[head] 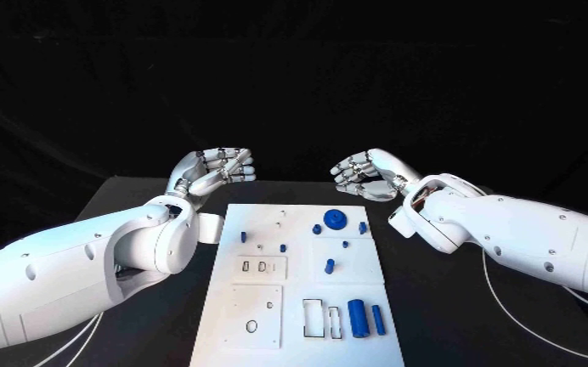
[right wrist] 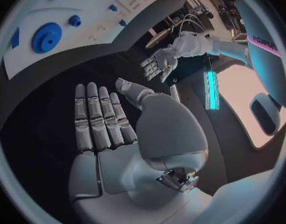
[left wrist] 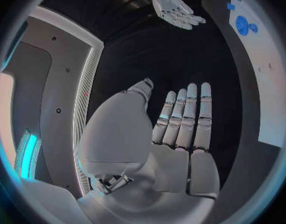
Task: Assemble the parts on the task board
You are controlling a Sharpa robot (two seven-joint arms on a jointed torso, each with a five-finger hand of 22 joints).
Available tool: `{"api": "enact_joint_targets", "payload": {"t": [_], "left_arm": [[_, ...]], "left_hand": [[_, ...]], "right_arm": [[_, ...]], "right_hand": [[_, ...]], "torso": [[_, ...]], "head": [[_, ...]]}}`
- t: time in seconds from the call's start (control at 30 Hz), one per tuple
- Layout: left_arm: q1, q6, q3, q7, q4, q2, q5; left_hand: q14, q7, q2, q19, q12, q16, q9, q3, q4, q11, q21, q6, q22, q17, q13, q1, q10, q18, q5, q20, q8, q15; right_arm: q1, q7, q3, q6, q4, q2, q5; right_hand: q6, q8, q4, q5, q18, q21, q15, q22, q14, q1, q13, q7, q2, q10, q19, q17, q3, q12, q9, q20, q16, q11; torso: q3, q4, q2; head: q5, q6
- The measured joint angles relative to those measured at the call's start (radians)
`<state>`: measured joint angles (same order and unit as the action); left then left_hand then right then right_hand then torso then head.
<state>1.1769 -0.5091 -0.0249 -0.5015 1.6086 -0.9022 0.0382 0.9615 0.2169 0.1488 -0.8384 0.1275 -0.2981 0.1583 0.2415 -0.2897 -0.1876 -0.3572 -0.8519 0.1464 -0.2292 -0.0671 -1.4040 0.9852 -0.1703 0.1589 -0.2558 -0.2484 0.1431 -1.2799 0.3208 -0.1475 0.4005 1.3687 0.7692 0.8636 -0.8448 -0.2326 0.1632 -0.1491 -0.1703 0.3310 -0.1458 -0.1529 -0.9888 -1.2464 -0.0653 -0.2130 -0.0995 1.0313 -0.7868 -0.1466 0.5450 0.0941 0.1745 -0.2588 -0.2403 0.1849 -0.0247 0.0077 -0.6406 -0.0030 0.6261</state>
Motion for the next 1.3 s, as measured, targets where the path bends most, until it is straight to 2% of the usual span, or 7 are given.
{"api": "enact_joint_targets", "payload": {"t": [0.2, 0.23, 0.33, 0.53, 0.67, 0.9, 1.3], "left_arm": [[0.002, 0.029, 0.003, 0.005, 0.057, -0.031, 0.022], [0.003, 0.033, 0.003, 0.007, 0.064, -0.035, 0.025], [0.005, 0.042, 0.004, 0.011, 0.083, -0.046, 0.035], [0.011, 0.053, 0.006, 0.021, 0.108, -0.062, 0.050], [0.014, 0.058, 0.006, 0.027, 0.115, -0.067, 0.056], [0.017, 0.062, 0.006, 0.033, 0.122, -0.071, 0.061], [0.022, 0.069, 0.007, 0.041, 0.127, -0.075, 0.063]], "left_hand": [[0.023, 0.003, 0.000, -0.030, -0.004, -0.010, 0.002, -0.014, 0.005, 0.010, -0.023, -0.010, 0.006, -0.017, -0.002, 0.000, 0.023, 0.000, 0.000, 0.013, 0.000, -0.013], [0.026, 0.003, -0.002, -0.036, -0.004, -0.014, 0.004, -0.014, 0.005, 0.011, -0.024, -0.015, 0.006, -0.021, -0.003, -0.003, 0.032, 0.000, 0.000, 0.014, -0.003, -0.015], [0.032, 0.006, -0.004, -0.038, -0.004, -0.015, 0.004, -0.014, 0.005, 0.012, -0.027, -0.021, 0.007, -0.028, -0.003, -0.020, 0.039, 0.000, 0.000, 0.016, -0.007, -0.015], [0.032, 0.006, -0.004, -0.038, -0.004, -0.015, 0.004, -0.014, 0.005, 0.014, -0.031, -0.021, 0.007, -0.029, -0.003, -0.020, 0.043, 0.000, 0.000, 0.016, -0.007, -0.015], [0.036, 0.006, -0.004, -0.041, -0.004, -0.015, 0.004, -0.014, 0.005, 0.014, -0.031, -0.021, 0.007, -0.029, -0.003, -0.020, 0.043, 0.000, 0.000, 0.020, -0.007, -0.018], [0.036, 0.006, -0.004, -0.041, -0.008, -0.015, 0.004, -0.014, 0.005, 0.014, -0.031, -0.021, 0.007, -0.030, -0.003, -0.020, 0.043, 0.000, 0.000, 0.020, -0.007, -0.018], [0.036, 0.006, -0.004, -0.041, -0.012, -0.015, 0.004, -0.014, 0.006, 0.014, -0.031, -0.021, 0.007, -0.032, -0.003, -0.020, 0.043, 0.000, 0.000, 0.020, -0.007, -0.018]], "right_arm": [[-0.013, -0.081, 0.002, -0.031, 0.011, -0.007, 0.210], [-0.014, -0.094, 0.002, -0.037, 0.012, -0.009, 0.241], [-0.016, -0.137, 0.002, -0.058, 0.020, -0.017, 0.342], [-0.017, -0.210, 0.002, -0.097, 0.032, -0.037, 0.511], [-0.016, -0.244, 0.002, -0.118, 0.032, -0.047, 0.585], [-0.013, -0.282, 0.002, -0.144, 0.027, -0.060, 0.661], [-0.001, -0.325, 0.001, -0.173, 0.004, -0.080, 0.725]], "right_hand": [[-0.045, -0.015, 0.000, 0.000, 0.000, 0.056, 0.030, -0.025, -0.088, 0.007, -0.003, -0.009, -0.023, 0.070, -0.066, -0.033, 0.000, -0.013, 0.010, 0.030, -0.030, -0.023], [-0.071, -0.022, -0.003, 0.000, 0.000, 0.112, 0.057, -0.054, -0.168, 0.015, -0.008, 0.004, -0.044, 0.120, -0.124, -0.074, -0.009, -0.021, 0.020, 0.056, -0.066, -0.041], [-0.086, -0.023, -0.016, 0.000, 0.000, 0.198, 0.094, -0.100, -0.289, 0.026, -0.013, 0.019, -0.058, 0.158, -0.207, -0.144, -0.030, -0.024, 0.028, 0.095, -0.137, -0.062], [-0.086, -0.007, -0.037, 0.000, 0.000, 0.332, 0.125, -0.183, -0.432, 0.031, -0.018, 0.019, -0.073, 0.152, -0.300, -0.287, -0.053, -0.025, 0.034, 0.136, -0.294, -0.072], [-0.082, 0.007, -0.056, 0.000, 0.000, 0.443, 0.125, -0.272, -0.471, 0.030, -0.027, 0.025, -0.080, 0.117, -0.336, -0.444, -0.072, -0.029, 0.043, 0.140, -0.490, -0.072], [-0.094, 0.007, -0.073, -0.010, 0.017, 0.720, 0.121, -0.612, -0.474, 0.030, -0.040, 0.022, -0.080, 0.068, -0.422, -0.813, -0.095, -0.016, 0.058, 0.131, -0.884, -0.069], [-0.095, 0.007, -0.074, -0.010, 0.047, 0.856, 0.121, -0.799, -0.474, 0.026, -0.045, 0.023, -0.084, 0.061, -0.473, -0.941, -0.101, -0.009, 0.066, 0.126, -1.018, -0.066]], "torso": [[-0.0043, 0.0100, -0.024], [-0.0050, 0.0113, -0.027], [-0.0072, 0.0157, -0.037], [-0.0099, 0.0249, -0.058], [-0.0116, 0.0303, -0.069], [-0.0153, 0.0357, -0.082], [-0.0179, 0.0414, -0.095]], "head": [[-0.005, -0.001], [-0.005, -0.001], [-0.009, 0.000], [-0.011, 0.002], [-0.012, 0.001], [-0.016, 0.000], [-0.019, 0.001]]}}
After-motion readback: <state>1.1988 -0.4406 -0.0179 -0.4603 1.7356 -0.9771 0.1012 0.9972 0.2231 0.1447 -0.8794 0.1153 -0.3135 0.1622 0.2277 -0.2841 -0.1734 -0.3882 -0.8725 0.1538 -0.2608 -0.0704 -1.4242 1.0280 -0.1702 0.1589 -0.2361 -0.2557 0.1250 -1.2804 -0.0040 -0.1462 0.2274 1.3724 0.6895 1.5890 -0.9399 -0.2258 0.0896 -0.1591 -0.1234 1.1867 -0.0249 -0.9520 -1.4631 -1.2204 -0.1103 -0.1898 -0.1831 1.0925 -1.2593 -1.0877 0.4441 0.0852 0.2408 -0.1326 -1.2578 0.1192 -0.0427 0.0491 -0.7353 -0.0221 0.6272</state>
